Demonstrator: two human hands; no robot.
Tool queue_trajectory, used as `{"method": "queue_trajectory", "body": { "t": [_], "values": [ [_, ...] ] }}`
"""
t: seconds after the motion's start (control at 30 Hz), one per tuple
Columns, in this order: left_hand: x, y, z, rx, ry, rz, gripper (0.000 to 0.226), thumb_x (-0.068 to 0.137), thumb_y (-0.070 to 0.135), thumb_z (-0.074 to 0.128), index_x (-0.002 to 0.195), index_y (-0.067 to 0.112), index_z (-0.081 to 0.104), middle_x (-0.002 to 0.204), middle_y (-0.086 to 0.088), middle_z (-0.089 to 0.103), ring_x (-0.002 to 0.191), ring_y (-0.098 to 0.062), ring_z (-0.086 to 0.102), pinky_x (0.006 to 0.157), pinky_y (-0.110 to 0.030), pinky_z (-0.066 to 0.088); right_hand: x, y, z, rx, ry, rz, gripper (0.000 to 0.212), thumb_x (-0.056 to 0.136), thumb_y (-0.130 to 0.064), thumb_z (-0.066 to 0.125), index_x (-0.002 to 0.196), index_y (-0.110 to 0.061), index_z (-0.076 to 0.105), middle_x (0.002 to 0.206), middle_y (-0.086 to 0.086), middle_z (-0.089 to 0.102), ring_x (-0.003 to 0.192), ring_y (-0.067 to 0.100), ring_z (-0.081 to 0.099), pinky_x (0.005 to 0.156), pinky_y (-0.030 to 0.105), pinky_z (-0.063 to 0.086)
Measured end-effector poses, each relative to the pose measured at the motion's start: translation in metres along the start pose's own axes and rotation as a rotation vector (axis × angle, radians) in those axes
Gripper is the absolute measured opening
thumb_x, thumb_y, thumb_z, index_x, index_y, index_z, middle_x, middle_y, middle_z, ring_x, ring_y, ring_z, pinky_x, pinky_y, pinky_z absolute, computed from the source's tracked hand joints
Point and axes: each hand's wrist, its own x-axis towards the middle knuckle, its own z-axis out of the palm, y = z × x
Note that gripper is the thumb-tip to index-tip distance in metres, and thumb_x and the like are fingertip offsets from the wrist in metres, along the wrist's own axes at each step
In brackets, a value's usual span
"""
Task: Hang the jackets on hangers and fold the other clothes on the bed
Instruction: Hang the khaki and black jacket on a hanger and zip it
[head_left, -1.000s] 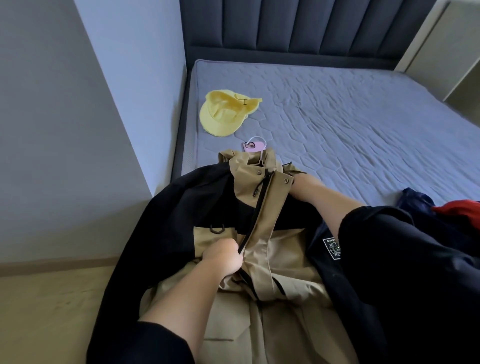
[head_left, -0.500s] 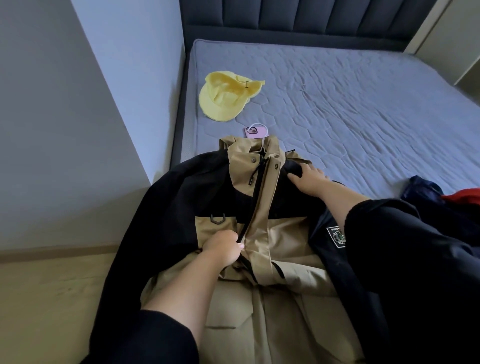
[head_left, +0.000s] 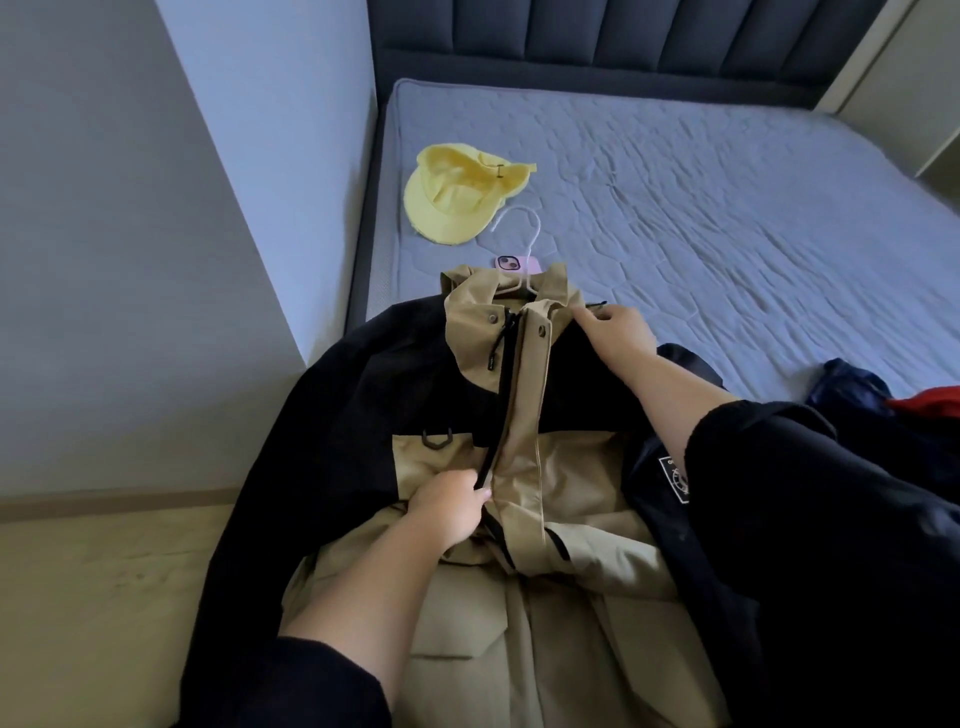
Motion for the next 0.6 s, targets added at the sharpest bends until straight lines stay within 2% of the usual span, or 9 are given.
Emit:
{"method": "queue_trajectory", "body": {
  "t": [0.07, 0.13, 0.17, 0.23, 0.33, 0.43, 0.53, 0.6],
  "values": [
    [-0.010, -0.002, -0.002, -0.066, -0.006, 0.006, 0.045, 0.099, 0.042, 0.040, 0.128, 0.008, 0.049, 0.127, -0.009, 0.056, 0.113, -0.025, 0.055, 0.090, -0.032, 0.044, -0.009, -0.009, -0.012, 0.102, 0.046, 0.017, 0.042, 0.078, -0.059, 0.062, 0.066, -0.018, 0.061, 0.065, -0.003, 0.060, 0.069, 0.018, 0.060, 0.068, 0.033, 0.046],
    [-0.022, -0.002, -0.014, -0.234, 0.046, 0.003, 0.047, 0.096, 0.046, 0.043, 0.123, 0.009, 0.052, 0.109, -0.005, 0.062, 0.099, -0.019, 0.060, 0.083, -0.031, 0.047, -0.018, -0.021, -0.027, 0.148, 0.075, 0.009, 0.046, 0.075, -0.053, 0.071, 0.055, -0.018, 0.048, 0.053, -0.004, 0.047, 0.055, 0.016, 0.050, 0.055, 0.031, 0.036],
    [-0.029, 0.000, -0.025, -0.321, 0.106, 0.011, 0.042, 0.097, 0.045, 0.042, 0.120, 0.013, 0.056, 0.097, 0.001, 0.063, 0.090, -0.015, 0.061, 0.079, -0.030, 0.048, -0.023, -0.028, -0.036, 0.161, 0.089, -0.001, 0.050, 0.074, -0.050, 0.073, 0.051, -0.019, 0.041, 0.049, -0.004, 0.040, 0.050, 0.015, 0.044, 0.050, 0.030, 0.030],
    [-0.041, 0.005, -0.053, -0.388, 0.324, 0.090, 0.030, 0.100, 0.037, 0.038, 0.115, 0.021, 0.058, 0.097, 0.005, 0.062, 0.090, -0.014, 0.060, 0.080, -0.033, 0.050, -0.032, -0.045, -0.051, 0.175, 0.102, -0.025, 0.054, 0.073, -0.045, 0.075, 0.049, -0.018, 0.035, 0.047, -0.005, 0.036, 0.048, 0.014, 0.039, 0.048, 0.030, 0.026],
    [-0.065, 0.018, -0.107, -0.303, 0.769, 0.242, 0.027, 0.101, 0.026, 0.039, 0.118, 0.015, 0.056, 0.113, -0.001, 0.056, 0.102, -0.021, 0.055, 0.079, -0.032, 0.044, -0.049, -0.073, -0.071, 0.238, 0.107, -0.077, 0.053, 0.071, -0.042, 0.077, 0.047, -0.018, 0.036, 0.046, -0.006, 0.035, 0.050, 0.014, 0.039, 0.053, 0.029, 0.029],
    [-0.099, 0.032, -0.165, -0.155, 1.053, 0.312, 0.029, 0.097, 0.019, 0.047, 0.121, 0.005, 0.055, 0.120, -0.013, 0.053, 0.110, -0.030, 0.049, 0.087, -0.040, 0.043, -0.074, -0.102, -0.092, 0.299, 0.120, -0.157, 0.057, 0.069, -0.040, 0.077, 0.045, -0.016, 0.032, 0.037, -0.010, 0.029, 0.048, 0.013, 0.036, 0.050, 0.029, 0.026],
    [-0.135, 0.040, -0.215, -0.007, 1.188, 0.315, 0.039, 0.095, 0.023, 0.053, 0.129, 0.004, 0.051, 0.127, -0.015, 0.053, 0.118, -0.035, 0.047, 0.096, -0.044, 0.037, -0.103, -0.129, -0.111, 0.343, 0.123, -0.249, 0.054, 0.069, -0.039, 0.078, 0.044, -0.015, 0.038, 0.036, -0.008, 0.033, 0.048, 0.012, 0.039, 0.049, 0.029, 0.028],
    [-0.159, 0.044, -0.242, 0.048, 1.169, 0.311, 0.047, 0.093, 0.032, 0.056, 0.134, 0.009, 0.048, 0.134, -0.011, 0.050, 0.123, -0.033, 0.043, 0.100, -0.041, 0.032, -0.125, -0.147, -0.123, 0.391, 0.131, -0.303, 0.049, 0.069, -0.038, 0.078, 0.045, -0.014, 0.043, 0.036, -0.009, 0.038, 0.050, 0.012, 0.042, 0.051, 0.029, 0.032]
  ]
}}
